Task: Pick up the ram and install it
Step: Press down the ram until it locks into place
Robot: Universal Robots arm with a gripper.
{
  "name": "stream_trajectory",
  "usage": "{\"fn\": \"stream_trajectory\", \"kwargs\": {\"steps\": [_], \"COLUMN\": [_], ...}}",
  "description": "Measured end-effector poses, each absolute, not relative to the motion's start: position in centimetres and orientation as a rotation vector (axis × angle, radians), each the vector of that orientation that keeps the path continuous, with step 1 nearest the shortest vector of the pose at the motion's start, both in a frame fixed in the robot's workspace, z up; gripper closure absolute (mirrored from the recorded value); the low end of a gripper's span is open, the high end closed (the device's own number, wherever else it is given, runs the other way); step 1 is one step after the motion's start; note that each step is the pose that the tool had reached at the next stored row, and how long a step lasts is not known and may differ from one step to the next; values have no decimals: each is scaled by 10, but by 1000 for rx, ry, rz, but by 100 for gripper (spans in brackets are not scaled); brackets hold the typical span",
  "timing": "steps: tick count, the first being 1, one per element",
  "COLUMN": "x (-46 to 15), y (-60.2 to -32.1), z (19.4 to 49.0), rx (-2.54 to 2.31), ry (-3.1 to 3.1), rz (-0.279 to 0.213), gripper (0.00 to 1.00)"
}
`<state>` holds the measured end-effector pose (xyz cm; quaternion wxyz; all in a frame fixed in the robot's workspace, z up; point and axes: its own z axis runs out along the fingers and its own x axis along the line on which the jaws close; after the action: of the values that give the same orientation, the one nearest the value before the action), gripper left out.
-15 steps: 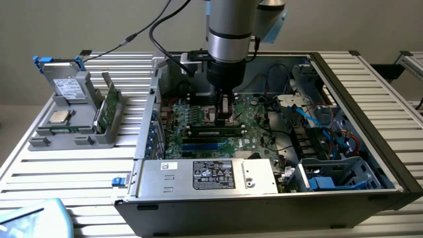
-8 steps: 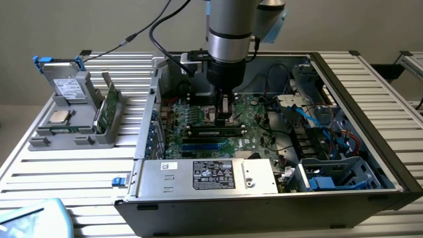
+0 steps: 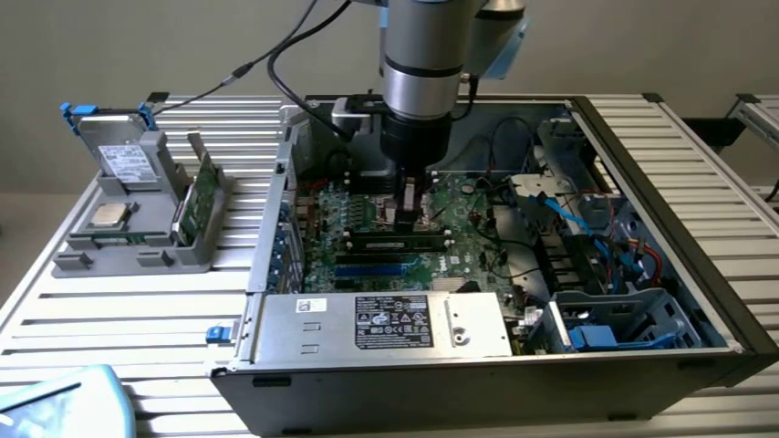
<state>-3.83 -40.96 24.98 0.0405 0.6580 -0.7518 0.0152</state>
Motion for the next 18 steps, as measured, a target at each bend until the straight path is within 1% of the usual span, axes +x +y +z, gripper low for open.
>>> {"fn": "stream_trajectory", "kwargs": {"steps": [10,18], "x": [-38,-38], "y": [-410,-410], "z": [242,244], "rx": [1797,1659], "ry": [-2474,-2571], "rz": [35,31], "gripper": [89,89]}}
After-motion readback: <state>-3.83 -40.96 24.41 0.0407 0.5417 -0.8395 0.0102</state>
